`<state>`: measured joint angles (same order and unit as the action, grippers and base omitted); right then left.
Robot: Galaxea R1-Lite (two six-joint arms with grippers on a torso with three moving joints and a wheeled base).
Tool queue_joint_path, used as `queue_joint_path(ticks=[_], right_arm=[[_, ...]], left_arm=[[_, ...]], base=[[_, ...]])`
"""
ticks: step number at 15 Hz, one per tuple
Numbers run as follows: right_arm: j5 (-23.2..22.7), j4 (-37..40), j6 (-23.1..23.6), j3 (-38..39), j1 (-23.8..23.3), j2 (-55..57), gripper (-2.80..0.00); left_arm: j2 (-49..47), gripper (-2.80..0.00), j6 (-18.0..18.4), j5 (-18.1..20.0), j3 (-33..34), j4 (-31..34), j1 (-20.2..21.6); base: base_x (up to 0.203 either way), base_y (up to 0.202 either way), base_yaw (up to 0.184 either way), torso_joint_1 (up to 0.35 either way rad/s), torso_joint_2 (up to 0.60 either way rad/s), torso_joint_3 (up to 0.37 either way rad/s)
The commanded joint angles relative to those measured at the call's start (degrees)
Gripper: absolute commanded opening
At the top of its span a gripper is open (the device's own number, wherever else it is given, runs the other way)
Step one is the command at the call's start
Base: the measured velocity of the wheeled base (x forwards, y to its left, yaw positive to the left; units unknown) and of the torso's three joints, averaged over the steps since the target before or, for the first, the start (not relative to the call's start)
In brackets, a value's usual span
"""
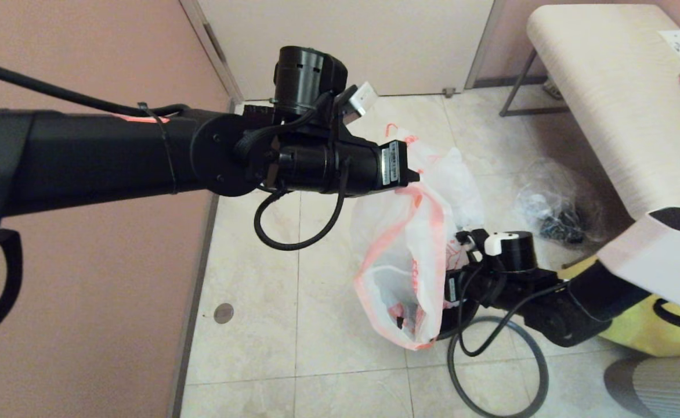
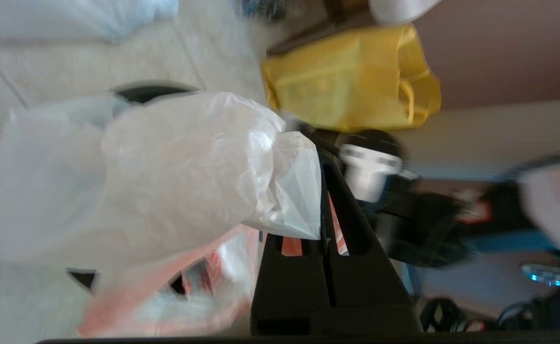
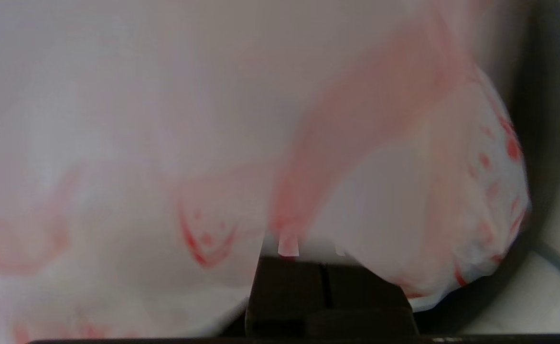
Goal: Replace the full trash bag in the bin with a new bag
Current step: Put the new garbage bag on the trash can
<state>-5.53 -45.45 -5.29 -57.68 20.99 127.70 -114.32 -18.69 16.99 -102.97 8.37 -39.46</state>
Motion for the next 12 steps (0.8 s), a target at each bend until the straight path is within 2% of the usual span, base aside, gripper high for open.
queue_joint_path(ticks=[1,3,7,10,12], right_arm=[[3.3,0.5,0.3,-7.8,2.9,9.4,-2.80],[7.2,5.0,0.9,-14.5,5.1,13.7,-2.80],[10.3,6.9,1.1,-15.1,5.6,13.4,-2.80],[10.5,6.9,-1.3,-7.0,5.1,1.4,-2.80],[10.6,7.0,-3.8,1.4,4.9,-7.5,-2.80]], left_arm=[[2.3,-2.80,-0.1,0.2,3.4,-0.6,0.2],[3.4,-2.80,-0.1,0.1,7.4,-3.8,0.2],[2.0,-2.80,0.1,0.4,8.8,-7.0,0.8],[0.7,-2.80,0.1,0.5,8.8,-7.2,0.8],[-0.1,-2.80,0.1,0.5,8.8,-7.2,0.7]], base=[[0.000,0.000,0.000,0.000,0.00,0.000],[0.000,0.000,0.000,0.000,0.00,0.000],[0.000,0.000,0.000,0.000,0.00,0.000],[0.000,0.000,0.000,0.000,0.00,0.000],[0.000,0.000,0.000,0.000,0.00,0.000]])
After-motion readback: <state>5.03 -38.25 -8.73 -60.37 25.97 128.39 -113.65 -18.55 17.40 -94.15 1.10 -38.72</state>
